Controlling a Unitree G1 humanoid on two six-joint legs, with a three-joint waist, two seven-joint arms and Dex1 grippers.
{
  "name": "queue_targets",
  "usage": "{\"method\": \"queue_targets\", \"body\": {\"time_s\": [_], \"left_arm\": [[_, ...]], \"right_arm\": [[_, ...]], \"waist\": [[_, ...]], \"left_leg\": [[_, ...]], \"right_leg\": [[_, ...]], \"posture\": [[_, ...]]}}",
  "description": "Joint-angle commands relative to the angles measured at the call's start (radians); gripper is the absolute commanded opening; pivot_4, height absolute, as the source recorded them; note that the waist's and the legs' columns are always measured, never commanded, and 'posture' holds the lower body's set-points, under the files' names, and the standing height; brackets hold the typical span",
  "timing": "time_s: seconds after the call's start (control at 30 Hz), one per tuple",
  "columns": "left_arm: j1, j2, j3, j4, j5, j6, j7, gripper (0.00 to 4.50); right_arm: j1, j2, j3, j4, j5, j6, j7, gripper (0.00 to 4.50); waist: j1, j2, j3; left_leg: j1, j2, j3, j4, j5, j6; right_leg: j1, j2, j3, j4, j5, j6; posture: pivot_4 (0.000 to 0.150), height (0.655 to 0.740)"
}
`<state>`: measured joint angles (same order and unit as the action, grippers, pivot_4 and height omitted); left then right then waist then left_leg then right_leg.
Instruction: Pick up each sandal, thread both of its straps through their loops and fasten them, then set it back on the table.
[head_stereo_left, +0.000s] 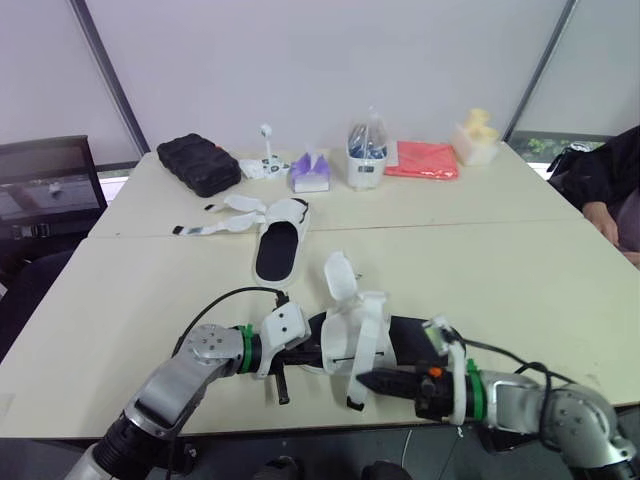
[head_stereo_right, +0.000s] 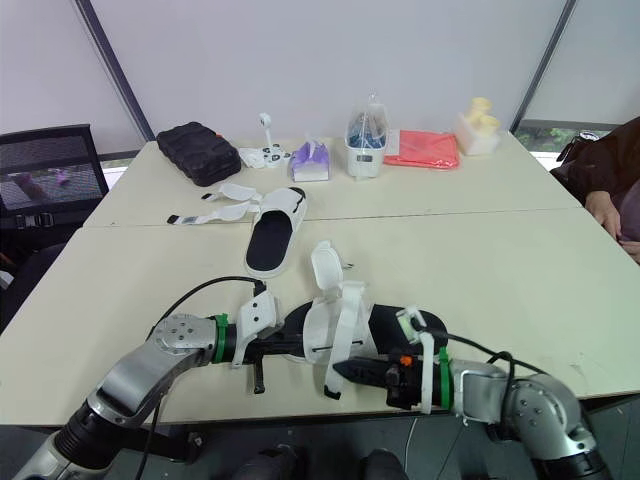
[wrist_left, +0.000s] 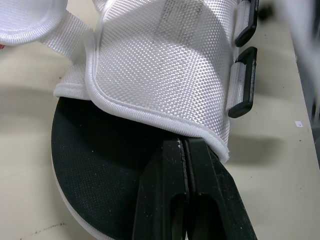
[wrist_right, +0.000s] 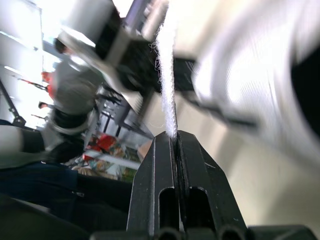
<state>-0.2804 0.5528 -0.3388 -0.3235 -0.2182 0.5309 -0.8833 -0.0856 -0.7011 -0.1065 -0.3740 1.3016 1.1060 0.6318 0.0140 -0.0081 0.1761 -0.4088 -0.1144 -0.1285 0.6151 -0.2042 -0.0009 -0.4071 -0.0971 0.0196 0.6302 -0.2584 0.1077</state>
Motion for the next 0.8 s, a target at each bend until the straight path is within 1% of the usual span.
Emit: {"method": "queue_targets", "body": {"time_s": [0.03, 0.13, 0.27, 0.37, 0.53, 0.67, 0.8], "left_arm": [[0.007, 0.005, 0.013, -0.007, 0.01, -0.004, 0.015, 0.0], [0.005, 0.008, 0.008, -0.002, 0.011, -0.006, 0.009, 0.0], [0.004, 0.019, -0.006, 0.01, 0.02, -0.015, -0.006, 0.0], [0.0, 0.014, -0.009, 0.018, 0.024, -0.022, -0.003, 0.0], [-0.011, 0.009, -0.008, 0.026, 0.026, -0.025, -0.003, 0.0], [-0.001, 0.015, 0.002, 0.015, 0.016, -0.018, -0.007, 0.0], [0.005, 0.011, 0.001, 0.007, 0.02, -0.012, 0.003, 0.0]], "right_arm": [[-0.064, -0.054, -0.086, -0.028, 0.111, 0.023, 0.028, 0.06], [-0.13, -0.095, -0.096, 0.018, 0.097, 0.033, 0.052, 0.06], [-0.198, -0.113, -0.05, 0.101, 0.004, 0.03, 0.103, 0.06], [-0.248, -0.103, 0.0, 0.163, -0.067, 0.025, 0.152, 0.06], [-0.312, -0.084, 0.037, 0.27, -0.142, 0.026, 0.228, 0.06], [-0.319, -0.071, 0.062, 0.275, -0.179, 0.036, 0.272, 0.06], [-0.306, -0.063, 0.106, 0.261, -0.259, 0.002, 0.302, 0.06]], "waist": [[0.0, 0.0, 0.0], [0.0, 0.0, 0.0], [0.0, 0.0, 0.0], [0.0, 0.0, 0.0], [0.0, 0.0, 0.0], [0.0, 0.0, 0.0], [0.0, 0.0, 0.0]], "left_leg": [[0.0, 0.0, 0.0, 0.0, 0.0, 0.0], [0.0, 0.0, 0.0, -0.001, 0.0, 0.0], [0.0, 0.0, 0.0, 0.0, 0.0, 0.0], [0.0, 0.0, 0.0, -0.001, 0.0, 0.0], [0.0, 0.0, 0.0, 0.0, 0.0, 0.0], [0.0, 0.0, 0.0, 0.0, 0.0, 0.0], [0.0, 0.0, 0.0, -0.001, 0.0, 0.0]], "right_leg": [[0.0, 0.0, 0.0, 0.0, 0.0, 0.0], [0.0, 0.0, -0.001, 0.0, 0.0, 0.0], [0.0, 0.0, -0.001, 0.0, 0.0, -0.001], [0.0, 0.0, -0.001, 0.0, 0.0, 0.0], [0.0, 0.0, -0.001, 0.0, 0.0, 0.0], [0.0, 0.0, -0.001, 0.0, 0.0, 0.0], [-0.001, 0.0, -0.001, 0.0, 0.0, 0.0]], "posture": [[0.15, 0.74], [0.15, 0.74], [0.15, 0.74], [0.15, 0.74], [0.15, 0.74], [0.15, 0.74], [0.15, 0.74]]}}
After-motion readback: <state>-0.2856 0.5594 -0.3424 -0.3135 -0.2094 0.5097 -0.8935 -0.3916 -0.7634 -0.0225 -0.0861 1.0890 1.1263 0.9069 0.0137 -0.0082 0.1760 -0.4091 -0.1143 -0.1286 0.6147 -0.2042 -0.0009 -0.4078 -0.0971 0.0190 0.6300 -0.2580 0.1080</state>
